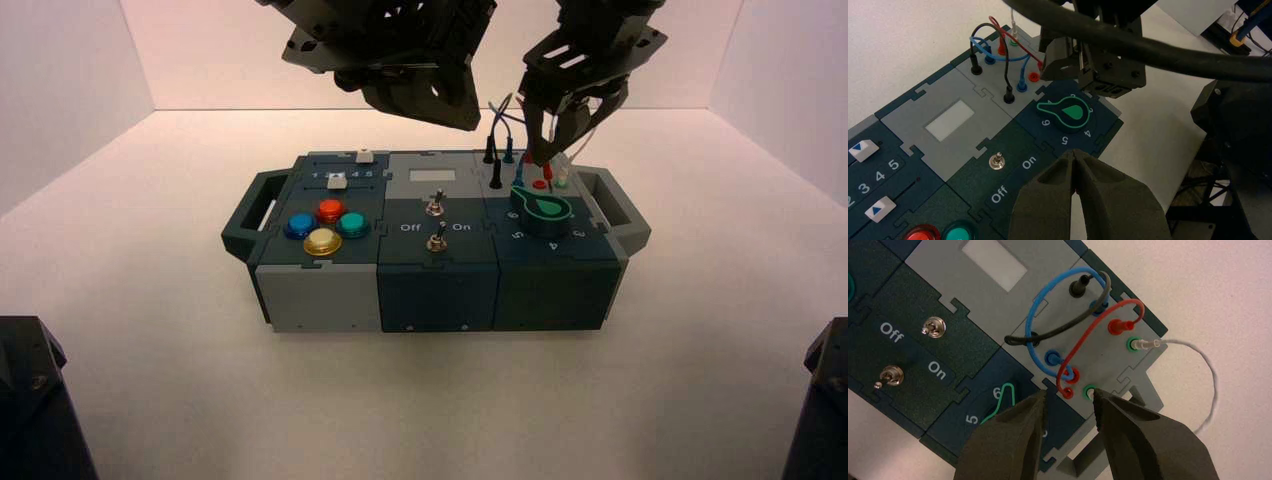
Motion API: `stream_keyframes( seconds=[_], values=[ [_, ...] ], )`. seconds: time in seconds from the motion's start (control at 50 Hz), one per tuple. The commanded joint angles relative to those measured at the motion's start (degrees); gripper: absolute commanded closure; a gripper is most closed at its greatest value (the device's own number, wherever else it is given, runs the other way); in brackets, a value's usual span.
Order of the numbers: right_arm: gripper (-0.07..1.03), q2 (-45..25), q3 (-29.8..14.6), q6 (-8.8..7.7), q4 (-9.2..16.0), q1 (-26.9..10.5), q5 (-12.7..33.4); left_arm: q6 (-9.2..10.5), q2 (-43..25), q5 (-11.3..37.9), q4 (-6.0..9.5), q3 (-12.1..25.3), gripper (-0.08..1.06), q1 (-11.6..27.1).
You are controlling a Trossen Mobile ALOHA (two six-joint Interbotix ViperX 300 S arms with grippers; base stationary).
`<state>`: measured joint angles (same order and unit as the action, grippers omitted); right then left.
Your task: Insert the red wire.
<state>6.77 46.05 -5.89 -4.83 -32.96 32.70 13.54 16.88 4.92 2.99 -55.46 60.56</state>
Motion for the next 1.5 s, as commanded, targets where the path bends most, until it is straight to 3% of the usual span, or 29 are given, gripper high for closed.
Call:
stream_keyframes(
  seconds=[0.02,0.52,0.86,1.14,1.36,1.5],
  values=[
    [0.46,-0.18,-1.76,-0.09,-0.26,0.18,-0.35,0.18,0.62,-0.62,0.00,0.88,1.01,0.18],
    [0.50,-3.60,-3.16,0.26,-0.62,1.23,-0.26,0.18,0.79,-0.62,0.00,0.70,1.01,0.18],
    [0.65,-4.04,-3.60,0.44,-0.62,1.49,-0.26,0.18,0.88,-1.14,0.09,0.70,1.01,0.18],
    [0.66,-4.66,-3.78,0.53,-0.53,1.41,-0.18,0.18,0.88,-1.41,0.09,0.70,1.01,0.18],
    [0.73,-4.83,-3.78,0.53,-0.62,1.49,-0.18,0.18,0.88,-1.41,0.09,0.70,1.01,0.18],
    [0.87,-5.10,-3.96,0.44,-0.62,1.49,-0.18,0.18,0.97,-1.41,0.00,0.70,1.01,0.18]
  ],
)
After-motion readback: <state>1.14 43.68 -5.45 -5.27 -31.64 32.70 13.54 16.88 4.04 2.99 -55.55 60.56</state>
